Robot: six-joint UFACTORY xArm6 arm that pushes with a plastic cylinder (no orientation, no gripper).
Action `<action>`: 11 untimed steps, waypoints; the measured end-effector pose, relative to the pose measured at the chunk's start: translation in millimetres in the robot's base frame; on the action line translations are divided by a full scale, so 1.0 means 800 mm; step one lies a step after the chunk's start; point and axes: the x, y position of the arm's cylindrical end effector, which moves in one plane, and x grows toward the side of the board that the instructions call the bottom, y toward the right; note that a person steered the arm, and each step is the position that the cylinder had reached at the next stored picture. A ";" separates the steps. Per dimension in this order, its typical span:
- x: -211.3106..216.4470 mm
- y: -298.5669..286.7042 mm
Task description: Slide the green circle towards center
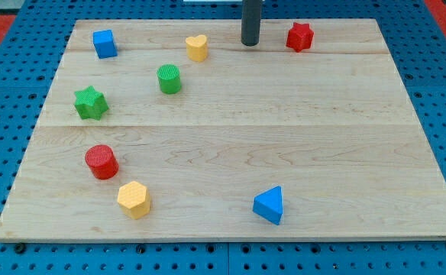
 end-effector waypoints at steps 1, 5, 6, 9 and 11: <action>0.039 0.023; 0.198 -0.201; 0.141 -0.209; 0.121 -0.203; 0.115 -0.111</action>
